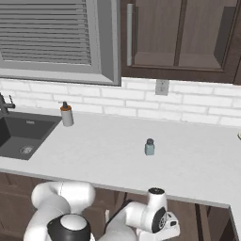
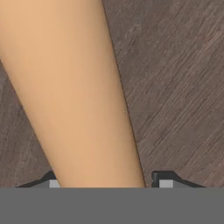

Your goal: Pick the rolling pin from the drawer and place it on the counter.

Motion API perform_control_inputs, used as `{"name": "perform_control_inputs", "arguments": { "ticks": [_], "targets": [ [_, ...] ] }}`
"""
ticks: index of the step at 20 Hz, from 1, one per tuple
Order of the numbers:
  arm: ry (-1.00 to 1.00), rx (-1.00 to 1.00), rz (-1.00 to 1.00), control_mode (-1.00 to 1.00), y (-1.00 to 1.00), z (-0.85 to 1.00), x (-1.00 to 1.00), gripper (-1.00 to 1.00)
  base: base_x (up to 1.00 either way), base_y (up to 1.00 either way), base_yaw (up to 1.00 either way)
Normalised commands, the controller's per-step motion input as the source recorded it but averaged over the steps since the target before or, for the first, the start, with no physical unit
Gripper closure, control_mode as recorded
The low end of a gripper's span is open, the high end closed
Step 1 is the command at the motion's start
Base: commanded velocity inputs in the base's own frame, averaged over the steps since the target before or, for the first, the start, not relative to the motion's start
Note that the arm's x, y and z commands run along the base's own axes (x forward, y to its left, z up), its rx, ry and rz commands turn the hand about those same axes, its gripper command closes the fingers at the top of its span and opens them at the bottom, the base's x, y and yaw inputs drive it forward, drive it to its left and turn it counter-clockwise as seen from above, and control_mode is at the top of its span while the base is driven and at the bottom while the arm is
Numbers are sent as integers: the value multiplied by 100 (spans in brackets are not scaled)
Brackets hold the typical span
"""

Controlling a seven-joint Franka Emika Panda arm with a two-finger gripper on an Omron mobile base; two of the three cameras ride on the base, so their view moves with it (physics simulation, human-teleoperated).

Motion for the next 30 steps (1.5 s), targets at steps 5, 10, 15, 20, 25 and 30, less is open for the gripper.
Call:
{"name": "perform_control_inputs", "arguments": {
  "ticks": [5,10,15,20,25,30],
  "targets": [
    [0,-2,5,-100,9,0,-52,100,0,0,0],
    [-30,-15,0,-100,12,49,-95,100,0,0,0],
    [-25,-17,-3,-100,19,100,-28,100,0,0,0],
    [-2,-10,0,-100,29,100,-46,100,0,0,0],
    [-15,-8,0,-100,22,100,-11,100,0,0,0],
    [-36,-8,0,-100,50,100,69,100,0,0,0]
  ]
}}
